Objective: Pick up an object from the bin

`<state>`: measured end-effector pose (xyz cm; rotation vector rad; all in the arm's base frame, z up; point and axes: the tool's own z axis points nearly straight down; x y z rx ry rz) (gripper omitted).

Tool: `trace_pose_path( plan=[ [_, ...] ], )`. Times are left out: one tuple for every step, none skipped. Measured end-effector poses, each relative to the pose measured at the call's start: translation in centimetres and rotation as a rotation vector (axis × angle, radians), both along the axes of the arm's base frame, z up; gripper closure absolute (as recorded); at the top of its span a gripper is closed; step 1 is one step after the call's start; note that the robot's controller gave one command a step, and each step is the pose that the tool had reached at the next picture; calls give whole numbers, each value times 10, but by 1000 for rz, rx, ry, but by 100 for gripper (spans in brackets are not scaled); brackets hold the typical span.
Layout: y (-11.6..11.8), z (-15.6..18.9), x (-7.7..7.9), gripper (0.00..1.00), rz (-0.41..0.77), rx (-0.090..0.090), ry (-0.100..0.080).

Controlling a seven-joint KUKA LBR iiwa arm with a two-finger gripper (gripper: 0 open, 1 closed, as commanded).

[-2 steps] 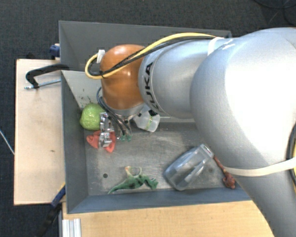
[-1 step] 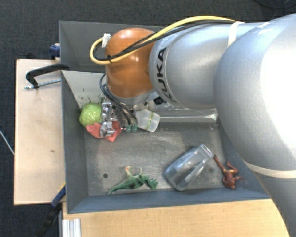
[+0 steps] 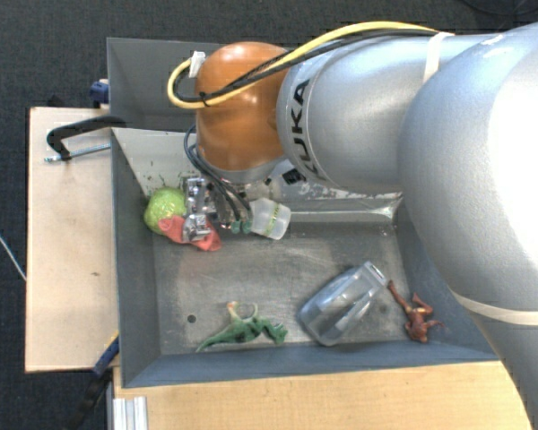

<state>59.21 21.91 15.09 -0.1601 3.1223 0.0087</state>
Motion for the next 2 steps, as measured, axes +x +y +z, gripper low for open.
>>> trace_pose_path(
  plan=[
    [-3, 13, -5, 100, 9, -6, 17],
    [-3, 69, -1, 100, 25, -4, 10]
  ],
)
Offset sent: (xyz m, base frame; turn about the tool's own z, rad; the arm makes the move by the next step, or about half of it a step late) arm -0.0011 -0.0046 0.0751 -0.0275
